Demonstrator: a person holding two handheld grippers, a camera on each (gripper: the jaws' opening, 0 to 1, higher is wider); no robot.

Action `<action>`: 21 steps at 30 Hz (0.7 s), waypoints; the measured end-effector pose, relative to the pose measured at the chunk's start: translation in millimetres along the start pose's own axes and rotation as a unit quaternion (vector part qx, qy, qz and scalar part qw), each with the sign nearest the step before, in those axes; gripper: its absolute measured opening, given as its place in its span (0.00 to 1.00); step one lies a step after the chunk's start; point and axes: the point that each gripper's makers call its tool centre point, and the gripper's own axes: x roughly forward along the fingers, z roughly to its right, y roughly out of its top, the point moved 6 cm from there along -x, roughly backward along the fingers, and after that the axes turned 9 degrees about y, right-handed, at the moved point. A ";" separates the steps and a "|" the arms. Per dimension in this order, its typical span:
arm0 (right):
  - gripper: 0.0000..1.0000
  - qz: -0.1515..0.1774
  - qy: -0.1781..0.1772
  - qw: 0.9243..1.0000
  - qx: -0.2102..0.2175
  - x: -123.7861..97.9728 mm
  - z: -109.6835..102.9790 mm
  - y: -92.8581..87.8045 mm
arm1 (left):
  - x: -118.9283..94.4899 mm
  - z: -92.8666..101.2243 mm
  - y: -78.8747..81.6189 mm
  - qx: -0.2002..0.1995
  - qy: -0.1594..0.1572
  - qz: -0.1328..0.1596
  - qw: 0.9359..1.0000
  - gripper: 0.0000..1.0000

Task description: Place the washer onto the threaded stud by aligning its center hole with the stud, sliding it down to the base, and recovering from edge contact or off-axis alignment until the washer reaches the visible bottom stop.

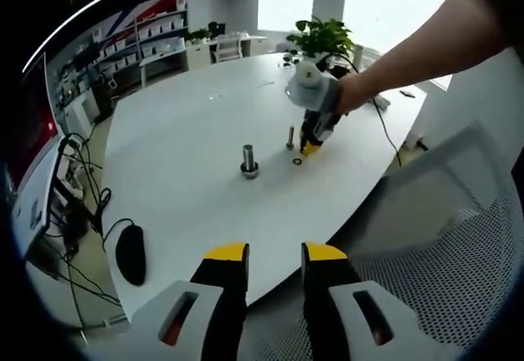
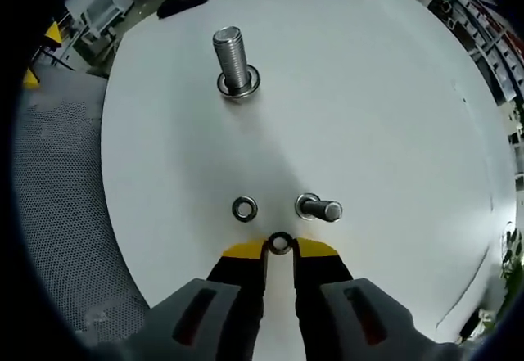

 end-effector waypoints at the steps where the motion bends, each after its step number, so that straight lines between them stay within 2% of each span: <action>1: 0.15 0.002 -0.003 1.000 0.001 -0.1 -1.0 -0.6 | 0.0 -0.1 0.4 0.000 0.000 0.001 1.000 0.24; 8: 0.14 -0.004 -0.033 0.999 -0.028 2.1 -5.2 -2.9 | -0.5 0.3 2.0 -0.006 -0.004 0.010 1.000 0.24; 13: 0.14 0.006 -0.024 1.000 0.015 -0.8 -3.1 -6.4 | -1.0 0.4 2.5 -0.010 -0.004 0.012 1.000 0.24; 15: 0.14 0.011 -0.026 0.999 0.029 -10.1 -12.0 -10.8 | -1.0 0.4 1.9 -0.007 -0.003 0.010 1.000 0.24; 18: 0.14 0.040 -0.026 0.997 0.055 -11.2 -2.3 -7.2 | -1.1 -0.5 2.1 -0.006 -0.001 0.010 1.000 0.24; 21: 0.14 0.047 -0.030 0.997 0.056 -25.3 -5.4 -5.2 | -0.7 -0.5 2.1 -0.004 -0.001 0.010 1.000 0.24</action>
